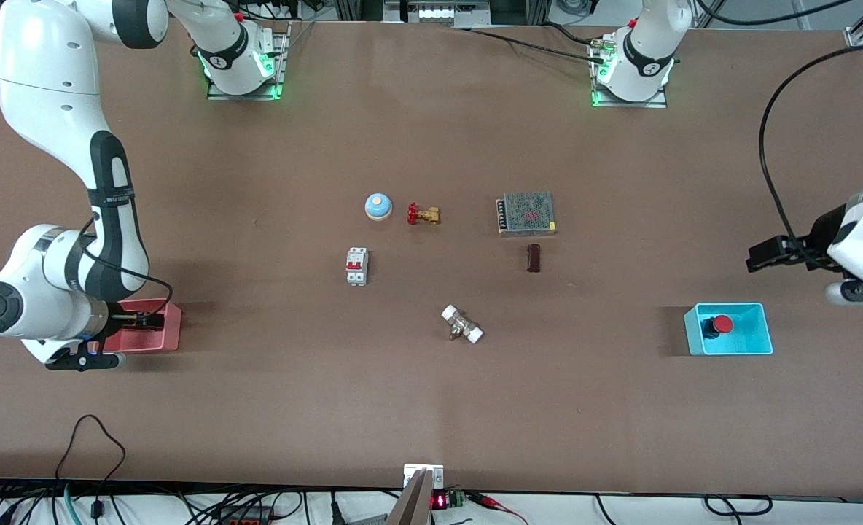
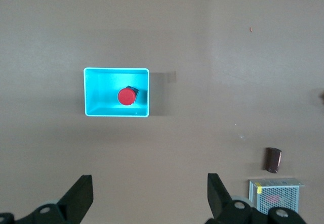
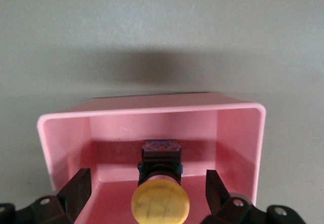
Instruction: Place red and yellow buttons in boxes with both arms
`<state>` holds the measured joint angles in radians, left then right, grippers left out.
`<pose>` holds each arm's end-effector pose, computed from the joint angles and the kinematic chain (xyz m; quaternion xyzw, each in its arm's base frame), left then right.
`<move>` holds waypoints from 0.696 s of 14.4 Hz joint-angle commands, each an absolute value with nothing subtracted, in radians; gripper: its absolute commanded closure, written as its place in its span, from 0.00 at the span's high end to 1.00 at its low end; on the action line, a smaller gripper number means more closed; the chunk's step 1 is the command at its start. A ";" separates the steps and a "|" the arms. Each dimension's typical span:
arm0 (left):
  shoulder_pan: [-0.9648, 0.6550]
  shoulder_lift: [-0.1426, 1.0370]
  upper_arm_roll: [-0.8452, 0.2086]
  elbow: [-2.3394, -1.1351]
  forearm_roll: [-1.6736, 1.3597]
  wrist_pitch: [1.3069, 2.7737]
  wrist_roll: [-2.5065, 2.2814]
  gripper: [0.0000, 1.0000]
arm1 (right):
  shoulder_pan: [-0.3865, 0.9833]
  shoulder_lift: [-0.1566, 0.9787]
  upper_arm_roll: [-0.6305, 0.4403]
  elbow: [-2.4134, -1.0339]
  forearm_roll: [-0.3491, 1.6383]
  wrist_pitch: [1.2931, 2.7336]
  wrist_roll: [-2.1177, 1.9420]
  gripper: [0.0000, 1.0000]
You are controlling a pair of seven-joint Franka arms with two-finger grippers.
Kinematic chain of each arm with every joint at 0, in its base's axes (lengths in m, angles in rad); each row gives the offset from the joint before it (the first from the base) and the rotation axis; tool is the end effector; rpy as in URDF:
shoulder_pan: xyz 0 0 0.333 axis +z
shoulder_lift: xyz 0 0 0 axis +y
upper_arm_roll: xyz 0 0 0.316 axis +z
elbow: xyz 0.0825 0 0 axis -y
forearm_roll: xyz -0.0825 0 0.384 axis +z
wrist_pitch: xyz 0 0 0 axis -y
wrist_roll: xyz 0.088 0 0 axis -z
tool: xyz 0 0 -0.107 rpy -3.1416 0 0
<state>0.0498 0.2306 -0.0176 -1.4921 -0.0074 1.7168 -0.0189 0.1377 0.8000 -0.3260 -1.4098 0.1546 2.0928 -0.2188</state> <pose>0.6316 0.0208 0.5377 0.9996 0.0263 -0.0029 0.0057 0.7152 -0.0825 0.2354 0.9978 0.0161 -0.0471 0.0437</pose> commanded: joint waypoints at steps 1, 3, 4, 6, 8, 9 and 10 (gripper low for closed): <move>0.052 0.147 -0.026 -1.543 0.012 1.692 -0.026 0.99 | 0.126 0.734 -0.318 -1.402 0.176 2.077 -0.232 1.00; 0.052 0.124 -0.028 -1.543 0.014 1.690 -0.020 0.99 | 0.129 0.675 -0.316 -1.402 0.175 2.037 -0.235 1.00; 0.052 0.115 -0.028 -1.543 0.015 1.690 -0.020 0.99 | 0.130 0.642 -0.316 -1.402 0.175 1.996 -0.233 1.00; 0.052 0.089 -0.029 -1.554 0.023 1.690 -0.015 0.99 | 0.137 0.557 -0.313 -1.402 0.181 1.915 -0.227 1.00; 0.052 0.054 -0.040 -1.586 0.049 1.697 0.014 0.99 | 0.141 0.473 -0.311 -1.402 0.221 1.849 -0.227 1.00; 0.057 0.042 -0.055 -1.601 0.057 1.703 0.018 1.00 | 0.141 0.431 -0.311 -1.402 0.230 1.810 -0.224 1.00; 0.057 0.032 -0.057 -1.615 0.061 1.712 0.018 1.00 | 0.144 0.398 -0.310 -1.402 0.230 1.783 -0.224 1.00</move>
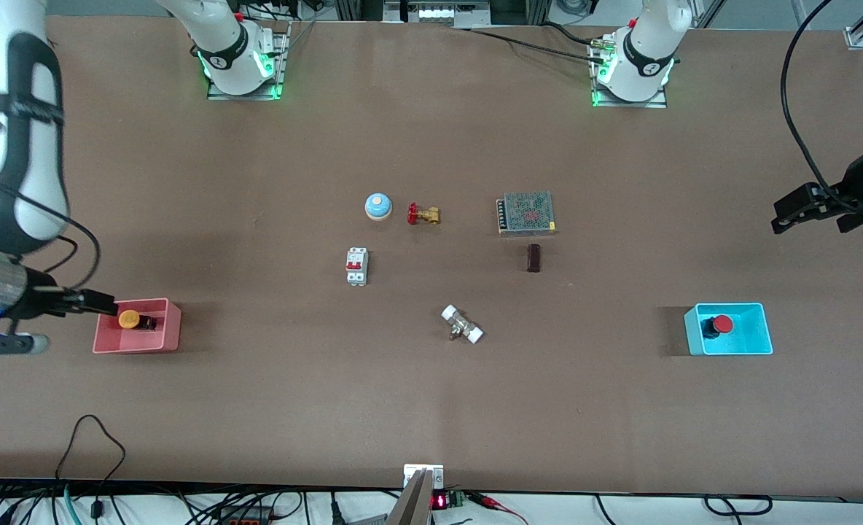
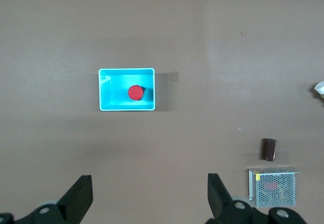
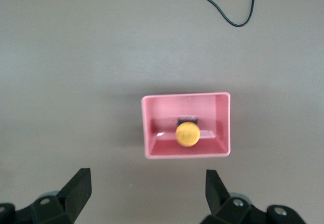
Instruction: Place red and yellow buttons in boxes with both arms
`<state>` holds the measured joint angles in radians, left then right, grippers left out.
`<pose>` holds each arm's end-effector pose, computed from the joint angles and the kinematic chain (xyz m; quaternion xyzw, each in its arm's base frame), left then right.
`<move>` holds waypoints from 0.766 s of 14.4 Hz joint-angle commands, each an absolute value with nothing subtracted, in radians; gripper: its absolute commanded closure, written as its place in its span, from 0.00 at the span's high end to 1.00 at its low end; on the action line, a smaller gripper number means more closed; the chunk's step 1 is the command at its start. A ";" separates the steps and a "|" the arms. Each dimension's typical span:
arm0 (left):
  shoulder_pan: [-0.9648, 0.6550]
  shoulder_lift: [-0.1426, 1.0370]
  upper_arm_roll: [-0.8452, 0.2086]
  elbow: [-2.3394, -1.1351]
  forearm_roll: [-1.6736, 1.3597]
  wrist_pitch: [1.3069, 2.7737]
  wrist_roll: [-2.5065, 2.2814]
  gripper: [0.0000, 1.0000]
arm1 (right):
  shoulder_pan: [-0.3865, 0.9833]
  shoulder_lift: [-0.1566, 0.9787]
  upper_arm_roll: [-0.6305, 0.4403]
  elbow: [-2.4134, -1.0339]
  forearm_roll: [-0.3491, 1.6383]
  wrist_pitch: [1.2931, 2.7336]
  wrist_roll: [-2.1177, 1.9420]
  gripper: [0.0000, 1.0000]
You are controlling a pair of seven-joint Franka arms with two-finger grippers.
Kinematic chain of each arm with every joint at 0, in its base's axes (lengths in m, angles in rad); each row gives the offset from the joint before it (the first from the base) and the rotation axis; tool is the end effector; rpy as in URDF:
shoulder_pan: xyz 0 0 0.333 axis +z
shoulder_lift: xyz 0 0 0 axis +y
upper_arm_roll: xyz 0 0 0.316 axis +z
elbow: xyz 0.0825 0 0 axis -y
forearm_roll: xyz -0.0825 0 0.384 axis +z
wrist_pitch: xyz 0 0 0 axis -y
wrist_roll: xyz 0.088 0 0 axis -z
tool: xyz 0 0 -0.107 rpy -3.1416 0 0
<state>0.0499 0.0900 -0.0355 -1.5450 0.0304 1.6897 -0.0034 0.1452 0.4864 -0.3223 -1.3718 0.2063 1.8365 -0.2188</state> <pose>0.5927 0.0124 0.5960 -0.9995 -0.0076 -0.0273 0.0137 0.6938 -0.0649 0.4481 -0.9996 -0.0115 -0.0064 0.0245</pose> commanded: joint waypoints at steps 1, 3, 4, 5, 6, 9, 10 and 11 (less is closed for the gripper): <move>0.057 0.020 -0.058 -1.635 0.061 1.724 0.018 1.00 | 0.155 0.368 -0.308 -1.402 0.223 1.758 -0.227 1.00; 0.057 -0.014 -0.060 -1.687 0.061 1.761 0.018 1.00 | 0.201 0.328 -0.313 -1.402 0.193 1.711 -0.226 1.00; 0.058 -0.026 -0.061 -1.710 0.060 1.782 0.018 1.00 | 0.225 0.313 -0.314 -1.402 0.160 1.688 -0.225 1.00; 0.058 -0.026 -0.061 -1.712 0.060 1.784 0.018 1.00 | 0.239 0.295 -0.313 -1.402 0.131 1.684 -0.225 1.00; 0.058 -0.026 -0.061 -1.712 0.060 1.784 0.018 1.00 | 0.244 0.272 -0.313 -1.404 0.120 1.681 -0.222 1.00; 0.058 -0.023 -0.063 -1.703 0.057 1.773 0.014 1.00 | 0.235 0.223 -0.289 -1.411 0.100 1.622 -0.108 1.00; 0.060 -0.023 -0.063 -1.701 0.054 1.773 0.015 1.00 | 0.191 0.207 -0.228 -1.411 0.066 1.602 -0.083 1.00; 0.060 -0.021 -0.061 -1.701 0.051 1.773 0.015 1.00 | 0.092 0.199 -0.121 -1.413 0.033 1.577 -0.065 1.00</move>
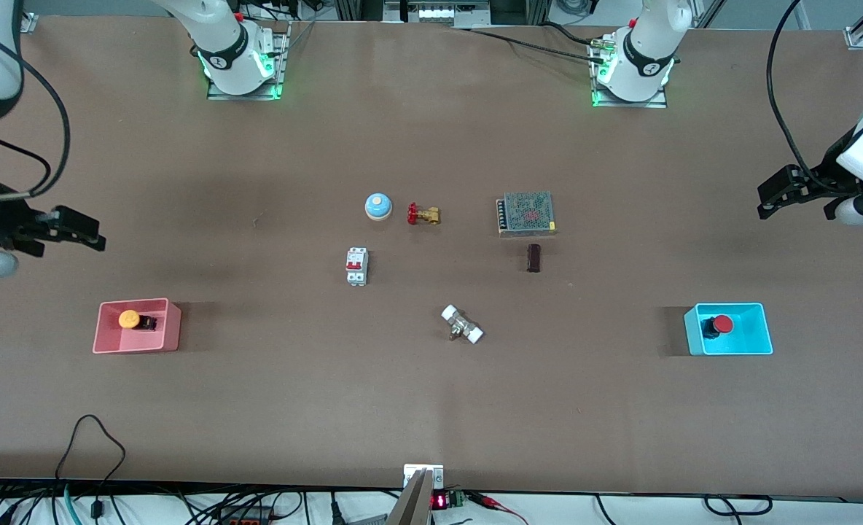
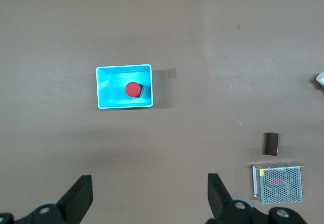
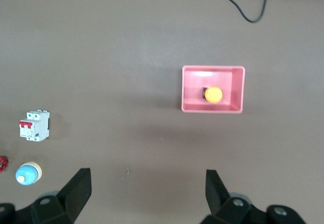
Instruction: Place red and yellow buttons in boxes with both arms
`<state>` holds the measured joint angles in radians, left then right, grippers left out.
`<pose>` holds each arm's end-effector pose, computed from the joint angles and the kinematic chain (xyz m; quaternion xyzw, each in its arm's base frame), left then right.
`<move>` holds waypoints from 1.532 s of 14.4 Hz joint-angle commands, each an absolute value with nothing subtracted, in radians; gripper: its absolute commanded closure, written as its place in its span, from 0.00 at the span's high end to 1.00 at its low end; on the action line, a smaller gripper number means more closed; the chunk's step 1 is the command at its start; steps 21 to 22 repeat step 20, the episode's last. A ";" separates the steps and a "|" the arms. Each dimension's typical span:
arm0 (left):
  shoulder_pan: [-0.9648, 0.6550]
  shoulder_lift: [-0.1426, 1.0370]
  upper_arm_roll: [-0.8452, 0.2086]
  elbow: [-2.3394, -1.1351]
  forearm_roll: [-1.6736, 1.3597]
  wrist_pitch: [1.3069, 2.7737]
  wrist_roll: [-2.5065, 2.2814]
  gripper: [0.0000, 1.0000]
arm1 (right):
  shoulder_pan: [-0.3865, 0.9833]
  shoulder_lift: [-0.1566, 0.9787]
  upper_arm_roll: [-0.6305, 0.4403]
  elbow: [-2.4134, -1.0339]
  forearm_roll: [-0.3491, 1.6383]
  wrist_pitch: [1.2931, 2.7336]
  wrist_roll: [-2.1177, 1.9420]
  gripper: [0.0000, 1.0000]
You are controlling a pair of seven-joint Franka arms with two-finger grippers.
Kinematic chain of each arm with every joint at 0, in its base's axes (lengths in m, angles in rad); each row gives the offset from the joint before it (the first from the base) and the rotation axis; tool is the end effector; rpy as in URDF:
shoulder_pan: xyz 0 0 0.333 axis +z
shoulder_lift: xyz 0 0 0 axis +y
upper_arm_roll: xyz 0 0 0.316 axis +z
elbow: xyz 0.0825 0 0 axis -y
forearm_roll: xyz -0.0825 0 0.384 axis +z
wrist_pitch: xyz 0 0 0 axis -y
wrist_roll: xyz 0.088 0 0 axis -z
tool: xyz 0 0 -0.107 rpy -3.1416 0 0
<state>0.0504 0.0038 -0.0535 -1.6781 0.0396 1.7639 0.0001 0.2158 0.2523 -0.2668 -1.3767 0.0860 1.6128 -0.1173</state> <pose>0.5710 0.0018 0.5887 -0.9990 0.0046 -0.0410 0.0194 0.6316 -0.0023 0.5747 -0.9993 -0.0351 0.0029 0.0103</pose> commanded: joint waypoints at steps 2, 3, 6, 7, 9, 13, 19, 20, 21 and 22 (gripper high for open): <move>0.061 -0.021 -0.061 -1.698 0.048 1.773 0.015 1.00 | -0.003 0.184 -0.023 -1.414 0.003 1.551 -0.057 1.00; 0.061 -0.021 -0.061 -1.698 0.048 1.773 0.005 1.00 | -0.002 0.178 -0.026 -1.420 0.002 1.545 -0.057 1.00; 0.064 -0.021 -0.061 -1.697 0.045 1.773 -0.003 1.00 | -0.008 0.106 -0.026 -1.521 0.000 1.560 -0.057 1.00; 0.064 -0.021 -0.061 -1.695 0.040 1.775 -0.014 1.00 | -0.015 0.082 -0.026 -1.554 -0.002 1.560 -0.057 1.00; 0.064 -0.021 -0.061 -1.689 0.028 1.772 -0.020 1.00 | -0.015 0.048 -0.026 -1.592 -0.011 1.551 -0.057 1.00; 0.064 -0.021 -0.061 -1.689 0.026 1.766 -0.018 1.00 | -0.017 0.009 -0.026 -1.615 -0.031 1.557 -0.057 1.00; 0.064 -0.021 -0.061 -1.689 0.000 1.764 -0.020 1.00 | -0.020 0.003 -0.026 -1.615 -0.032 1.546 -0.057 1.00; 0.064 -0.021 -0.061 -1.689 -0.005 1.763 -0.018 1.00 | -0.020 0.003 -0.026 -1.615 -0.032 1.546 -0.057 1.00; 0.064 -0.021 -0.061 -1.689 -0.005 1.763 -0.018 1.00 | -0.020 0.003 -0.026 -1.615 -0.032 1.546 -0.057 1.00; 0.064 -0.021 -0.061 -1.689 -0.005 1.763 -0.018 1.00 | -0.020 0.003 -0.026 -1.615 -0.032 1.546 -0.057 1.00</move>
